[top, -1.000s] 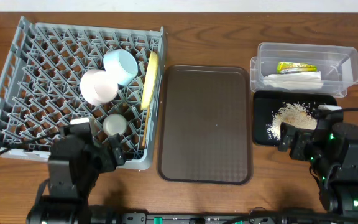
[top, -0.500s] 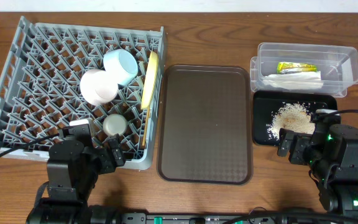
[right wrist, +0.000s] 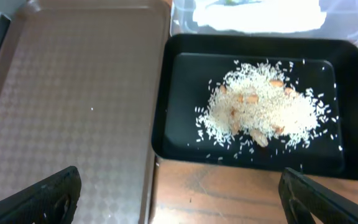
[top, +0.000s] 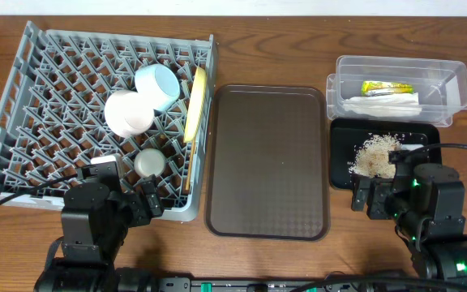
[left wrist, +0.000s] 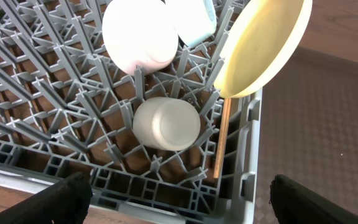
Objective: Sort waste into correct bins and load items into the dishwasher
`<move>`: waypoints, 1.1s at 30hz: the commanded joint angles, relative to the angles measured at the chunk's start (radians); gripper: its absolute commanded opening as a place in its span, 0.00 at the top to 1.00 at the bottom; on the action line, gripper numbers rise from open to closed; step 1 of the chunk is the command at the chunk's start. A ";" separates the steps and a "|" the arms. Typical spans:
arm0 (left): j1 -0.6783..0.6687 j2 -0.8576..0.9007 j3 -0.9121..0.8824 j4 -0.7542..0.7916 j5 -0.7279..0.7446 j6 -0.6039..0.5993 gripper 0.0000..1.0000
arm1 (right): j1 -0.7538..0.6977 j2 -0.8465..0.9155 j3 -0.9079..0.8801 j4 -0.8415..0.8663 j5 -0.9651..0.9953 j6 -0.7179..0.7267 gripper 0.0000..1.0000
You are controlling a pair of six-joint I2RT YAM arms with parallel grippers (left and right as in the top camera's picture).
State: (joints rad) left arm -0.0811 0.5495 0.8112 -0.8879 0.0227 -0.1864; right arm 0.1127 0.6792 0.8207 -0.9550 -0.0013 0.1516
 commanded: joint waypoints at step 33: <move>0.003 0.000 -0.007 0.003 -0.005 0.005 0.05 | -0.108 -0.674 -0.800 1.081 0.034 -0.038 0.01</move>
State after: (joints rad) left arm -0.0811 0.5495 0.8082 -0.8864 0.0227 -0.1864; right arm 0.0223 0.0154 0.0463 0.1131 0.0338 0.1246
